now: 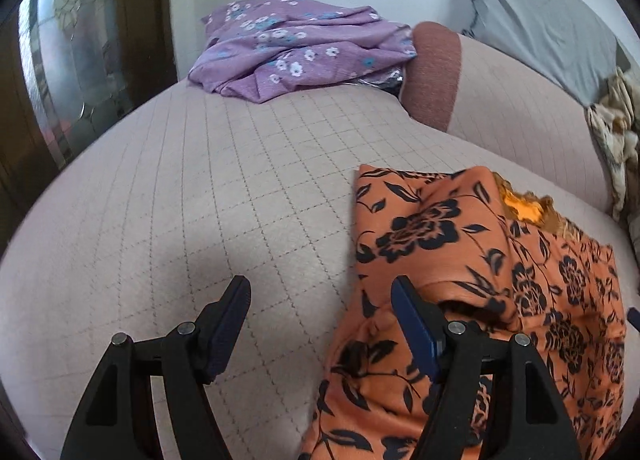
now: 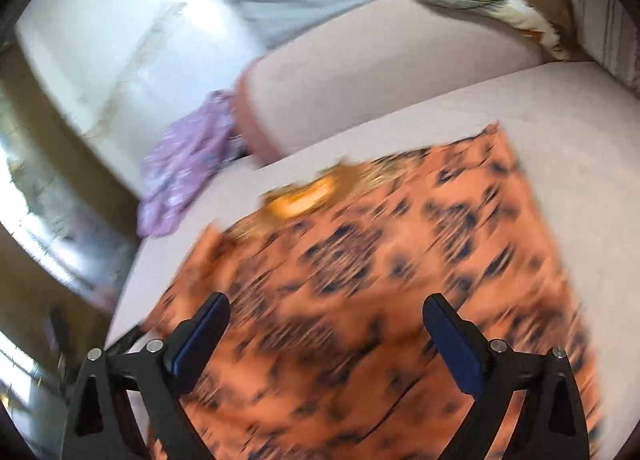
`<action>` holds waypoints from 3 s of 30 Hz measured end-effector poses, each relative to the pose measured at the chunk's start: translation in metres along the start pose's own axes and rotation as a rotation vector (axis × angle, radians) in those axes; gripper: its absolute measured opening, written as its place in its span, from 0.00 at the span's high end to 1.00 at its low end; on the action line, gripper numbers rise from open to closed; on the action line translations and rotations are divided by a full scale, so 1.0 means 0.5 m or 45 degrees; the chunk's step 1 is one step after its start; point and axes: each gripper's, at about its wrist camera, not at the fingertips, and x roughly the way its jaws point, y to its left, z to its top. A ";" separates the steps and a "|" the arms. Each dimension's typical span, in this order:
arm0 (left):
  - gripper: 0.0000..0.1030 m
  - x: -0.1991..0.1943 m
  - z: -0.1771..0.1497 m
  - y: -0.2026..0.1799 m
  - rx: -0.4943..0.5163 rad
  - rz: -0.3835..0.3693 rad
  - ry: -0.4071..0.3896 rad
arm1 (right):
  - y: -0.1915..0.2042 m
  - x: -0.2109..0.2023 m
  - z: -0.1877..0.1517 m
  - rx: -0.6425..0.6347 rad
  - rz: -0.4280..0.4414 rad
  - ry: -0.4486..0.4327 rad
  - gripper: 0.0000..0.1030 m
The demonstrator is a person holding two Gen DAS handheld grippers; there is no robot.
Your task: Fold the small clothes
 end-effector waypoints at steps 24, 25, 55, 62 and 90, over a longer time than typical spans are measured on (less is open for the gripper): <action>0.23 -0.011 0.011 0.024 -0.086 -0.058 -0.096 | -0.033 0.098 0.038 -0.247 -0.541 0.239 0.61; 0.23 -0.001 0.008 0.018 -0.062 -0.053 -0.072 | -0.055 0.111 0.024 -0.219 -0.520 0.295 0.51; 0.22 0.087 -0.014 -0.016 0.107 0.058 0.141 | -0.088 0.190 0.042 0.002 -0.290 0.142 0.10; 0.22 0.078 -0.018 -0.011 0.102 0.018 0.089 | -0.075 0.001 -0.059 -0.016 -0.272 0.010 0.10; 0.22 -0.283 -0.400 0.129 -0.002 -0.188 0.364 | -0.280 -0.319 -0.374 0.185 0.098 0.321 0.12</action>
